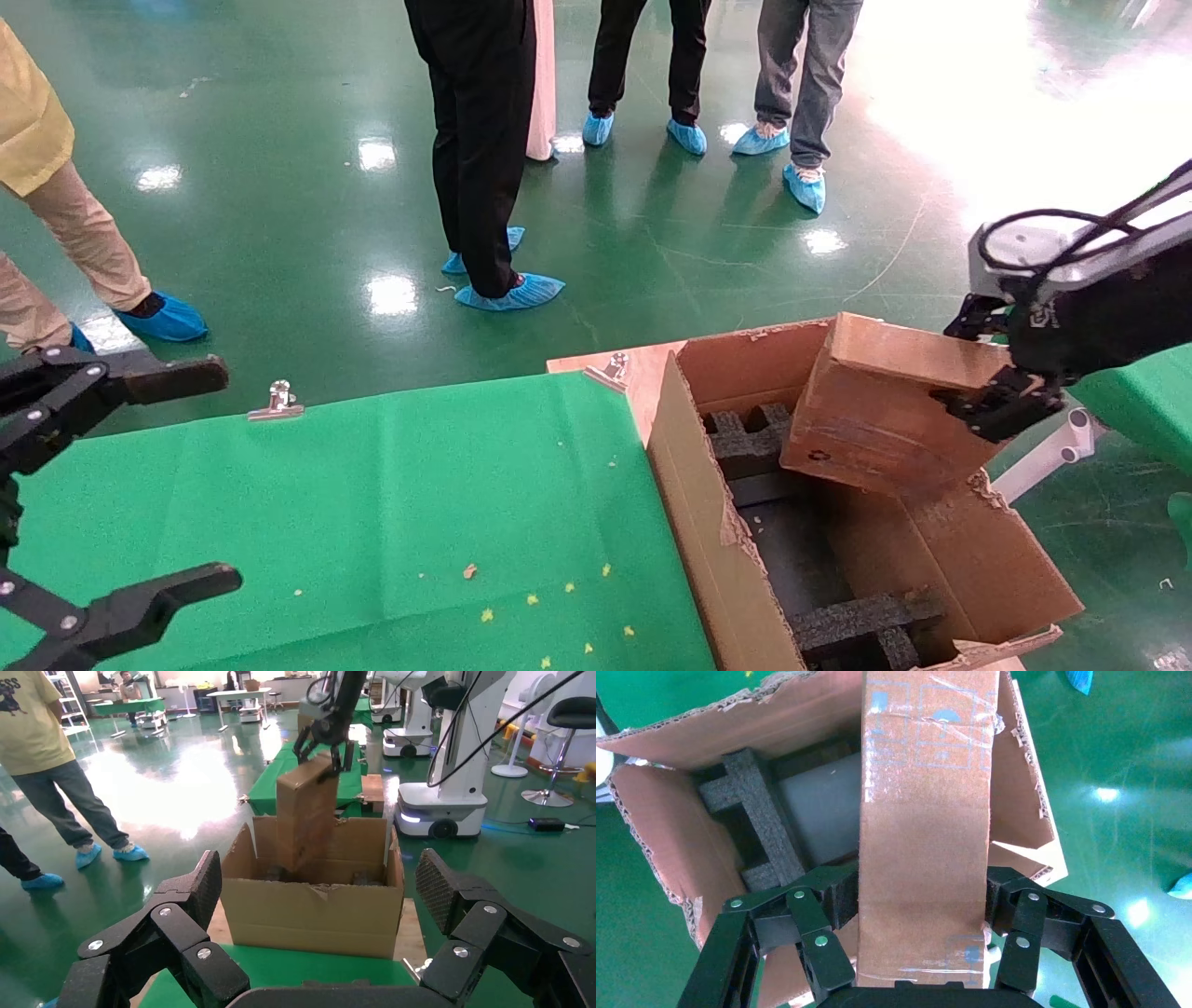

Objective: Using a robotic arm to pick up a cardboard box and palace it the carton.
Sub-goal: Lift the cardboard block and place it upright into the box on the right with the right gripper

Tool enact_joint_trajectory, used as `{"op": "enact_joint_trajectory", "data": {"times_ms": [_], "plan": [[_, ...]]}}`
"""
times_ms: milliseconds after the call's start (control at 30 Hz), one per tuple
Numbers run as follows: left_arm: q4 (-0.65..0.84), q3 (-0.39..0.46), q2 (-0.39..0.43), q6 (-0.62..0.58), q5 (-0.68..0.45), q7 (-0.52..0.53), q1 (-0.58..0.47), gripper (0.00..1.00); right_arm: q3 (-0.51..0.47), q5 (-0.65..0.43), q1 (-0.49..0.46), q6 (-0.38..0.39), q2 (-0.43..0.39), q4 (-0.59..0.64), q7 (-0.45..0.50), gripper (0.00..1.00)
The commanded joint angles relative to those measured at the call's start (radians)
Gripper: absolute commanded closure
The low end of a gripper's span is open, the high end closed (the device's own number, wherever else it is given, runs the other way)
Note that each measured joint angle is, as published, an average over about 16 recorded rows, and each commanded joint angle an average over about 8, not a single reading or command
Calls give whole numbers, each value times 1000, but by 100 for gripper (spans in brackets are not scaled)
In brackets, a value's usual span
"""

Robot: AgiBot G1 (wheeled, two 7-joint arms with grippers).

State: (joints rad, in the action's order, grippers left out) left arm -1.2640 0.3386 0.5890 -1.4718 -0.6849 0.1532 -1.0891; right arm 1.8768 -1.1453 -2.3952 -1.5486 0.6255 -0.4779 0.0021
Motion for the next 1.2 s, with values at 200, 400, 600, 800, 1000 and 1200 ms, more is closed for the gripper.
{"op": "enact_joint_trajectory", "data": {"times_ms": [200,400,600,800,1000,1200], "plan": [[0,0,0,0,0,0,0,0,16,16,50,74,4,42,259,100],[0,0,0,0,0,0,0,0,32,17,84,135,-11,46,520,100],[0,0,0,0,0,0,0,0,47,15,108,180,-46,-3,721,100],[0,0,0,0,0,0,0,0,61,3,117,205,-69,-49,823,100],[1,0,0,0,0,0,0,0,64,-1,118,210,-72,-62,835,100],[0,0,0,0,0,0,0,0,61,4,118,207,-70,-53,829,100]]}}
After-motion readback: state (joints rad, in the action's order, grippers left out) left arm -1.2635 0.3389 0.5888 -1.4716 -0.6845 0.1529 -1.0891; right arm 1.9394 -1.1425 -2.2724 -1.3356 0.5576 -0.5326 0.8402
